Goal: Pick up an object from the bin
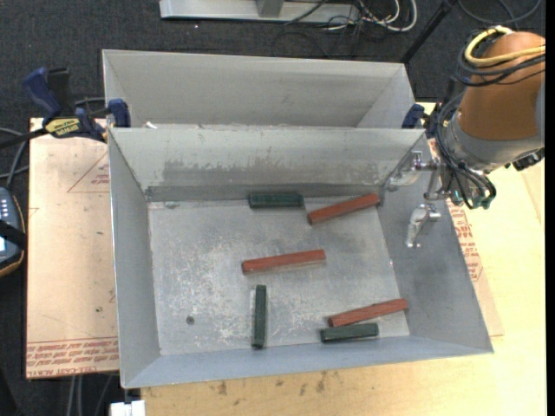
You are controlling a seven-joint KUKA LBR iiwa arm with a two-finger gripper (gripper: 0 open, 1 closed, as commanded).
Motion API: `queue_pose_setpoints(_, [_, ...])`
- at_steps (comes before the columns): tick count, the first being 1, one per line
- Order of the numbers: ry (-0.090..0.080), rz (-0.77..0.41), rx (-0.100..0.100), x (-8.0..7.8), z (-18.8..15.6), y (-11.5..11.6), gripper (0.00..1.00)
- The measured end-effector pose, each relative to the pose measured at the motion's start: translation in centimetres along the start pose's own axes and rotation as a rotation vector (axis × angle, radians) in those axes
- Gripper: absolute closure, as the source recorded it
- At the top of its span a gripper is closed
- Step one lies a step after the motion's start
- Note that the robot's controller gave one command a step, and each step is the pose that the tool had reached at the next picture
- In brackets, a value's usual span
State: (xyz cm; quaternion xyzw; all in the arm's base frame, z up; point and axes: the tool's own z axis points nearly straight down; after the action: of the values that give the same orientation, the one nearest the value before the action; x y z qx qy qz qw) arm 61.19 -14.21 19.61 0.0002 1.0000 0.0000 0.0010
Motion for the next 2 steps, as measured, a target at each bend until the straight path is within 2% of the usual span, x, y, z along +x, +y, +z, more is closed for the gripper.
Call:
queue_pose_setpoints(1, [-0.006,-0.034,0.002,3.7,4.3,2.9,0.0])
queue_pose_setpoints(2, [-0.002,-0.074,0.001,2.2,10.1,6.5,0.0])
